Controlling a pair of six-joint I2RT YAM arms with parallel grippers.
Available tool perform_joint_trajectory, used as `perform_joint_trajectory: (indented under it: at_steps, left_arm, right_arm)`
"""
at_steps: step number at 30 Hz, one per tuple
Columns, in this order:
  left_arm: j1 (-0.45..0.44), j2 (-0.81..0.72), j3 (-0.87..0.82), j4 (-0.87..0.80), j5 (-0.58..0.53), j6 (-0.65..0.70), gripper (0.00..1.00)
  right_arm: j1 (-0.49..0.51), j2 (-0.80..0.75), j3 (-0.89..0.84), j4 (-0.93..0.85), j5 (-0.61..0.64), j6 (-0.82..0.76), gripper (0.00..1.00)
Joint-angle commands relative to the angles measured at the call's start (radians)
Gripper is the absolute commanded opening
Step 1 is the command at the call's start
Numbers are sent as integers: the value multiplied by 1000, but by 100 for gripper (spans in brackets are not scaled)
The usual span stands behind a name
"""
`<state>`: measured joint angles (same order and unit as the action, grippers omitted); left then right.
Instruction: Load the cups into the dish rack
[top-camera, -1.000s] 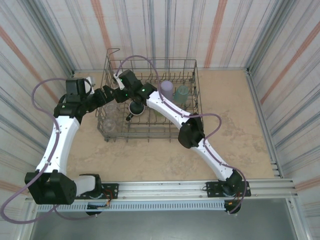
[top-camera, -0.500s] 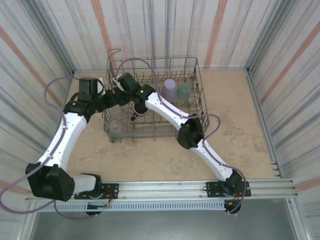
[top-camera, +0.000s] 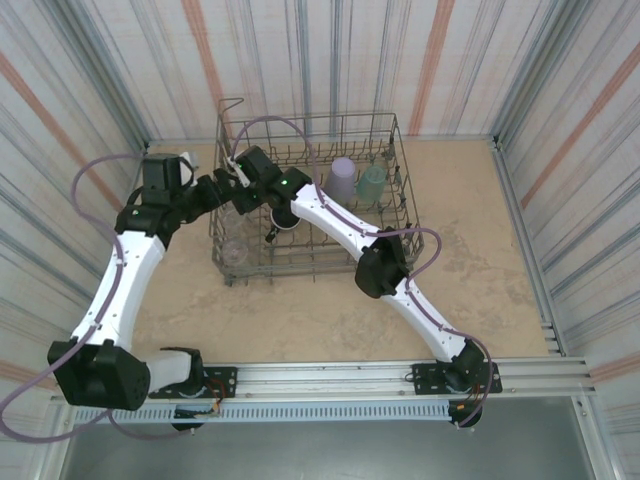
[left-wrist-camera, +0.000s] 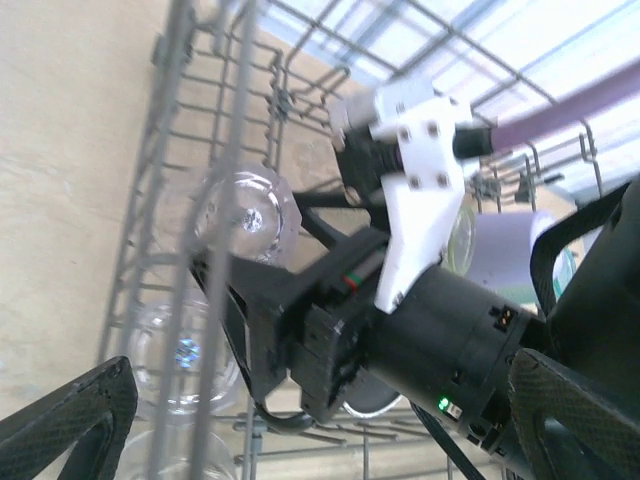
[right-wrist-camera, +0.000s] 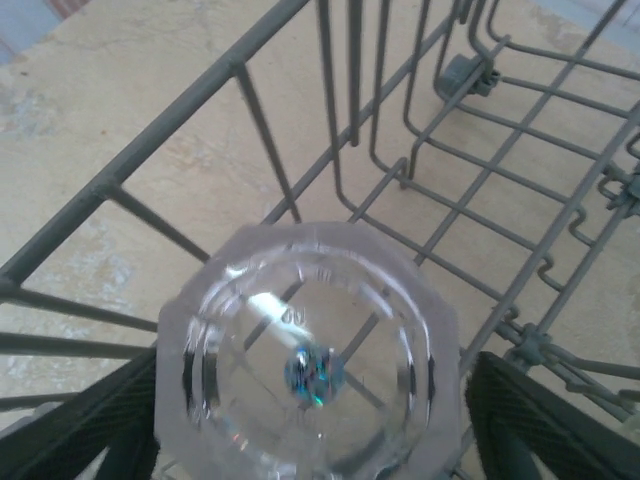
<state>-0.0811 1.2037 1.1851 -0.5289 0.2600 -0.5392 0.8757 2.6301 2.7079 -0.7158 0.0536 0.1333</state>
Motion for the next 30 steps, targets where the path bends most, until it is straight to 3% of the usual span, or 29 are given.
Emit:
perform_joint_trajectory:
  at_steps: [1,5,12,16,23,30]
  left_arm:
    - [30,-41,-4,-43,-13,45,99]
    - [61,-54,-4,-56,-13,55,99]
    - [134,-86,4,-86,-28,64,99]
    - [191,-128,-5,-98,-66,69,99]
    - [209,-226,-122,-4,-217,96,99]
    - [207,-308,-335,168,-365,165,99]
  right_arm:
    - [3,-34,16,9,-55,45,88]
    - [-5,-48,16,52,-94,88,99]
    - [-34,-136,6,75,-49,116,99]
    - [-71,-254,-99,71,37,104,99]
    - [-166,-597,-507,170,108,53,99]
    - [-352,-1005,-1024,314,132,74,99]
